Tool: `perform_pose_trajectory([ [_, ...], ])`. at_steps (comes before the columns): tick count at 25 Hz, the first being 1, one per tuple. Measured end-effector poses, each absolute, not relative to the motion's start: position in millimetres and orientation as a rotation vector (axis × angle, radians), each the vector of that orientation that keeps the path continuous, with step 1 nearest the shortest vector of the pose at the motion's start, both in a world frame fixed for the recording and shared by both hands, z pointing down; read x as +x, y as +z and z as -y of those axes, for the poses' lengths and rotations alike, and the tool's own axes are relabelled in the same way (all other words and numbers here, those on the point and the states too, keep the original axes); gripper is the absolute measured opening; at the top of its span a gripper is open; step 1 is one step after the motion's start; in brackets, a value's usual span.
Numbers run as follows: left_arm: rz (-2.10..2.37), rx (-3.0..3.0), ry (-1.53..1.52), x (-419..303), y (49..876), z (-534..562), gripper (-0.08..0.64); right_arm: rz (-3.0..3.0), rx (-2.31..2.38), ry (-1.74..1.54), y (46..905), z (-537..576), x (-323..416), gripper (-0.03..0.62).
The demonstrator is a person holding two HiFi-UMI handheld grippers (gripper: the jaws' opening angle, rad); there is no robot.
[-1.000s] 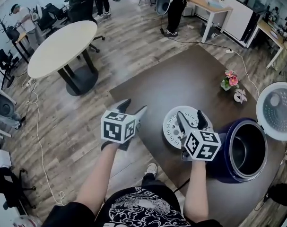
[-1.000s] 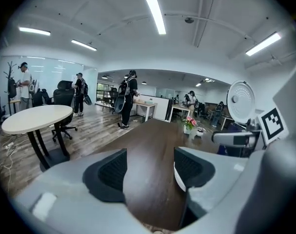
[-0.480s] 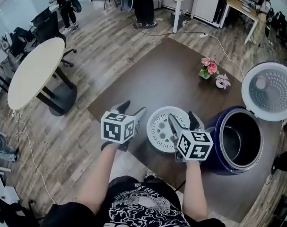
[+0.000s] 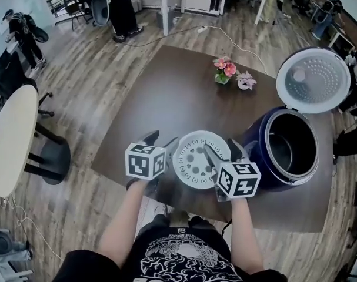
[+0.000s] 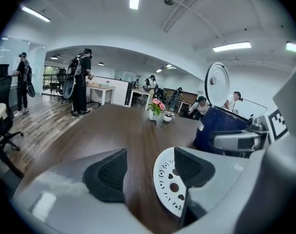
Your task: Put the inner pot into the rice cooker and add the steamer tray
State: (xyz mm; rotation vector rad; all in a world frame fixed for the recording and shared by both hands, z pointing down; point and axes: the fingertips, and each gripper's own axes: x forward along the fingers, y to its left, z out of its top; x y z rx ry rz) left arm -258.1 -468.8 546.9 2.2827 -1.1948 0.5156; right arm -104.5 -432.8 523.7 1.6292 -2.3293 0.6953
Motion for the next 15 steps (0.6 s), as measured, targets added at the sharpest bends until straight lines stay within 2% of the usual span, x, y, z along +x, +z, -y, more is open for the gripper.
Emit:
perform_pose_trajectory([
  [15, 0.707, 2.392, 0.675, -222.2, 585.7, 454.3, 0.304, 1.940, 2.076, 0.892, 554.0, 358.2, -68.4, 0.328],
])
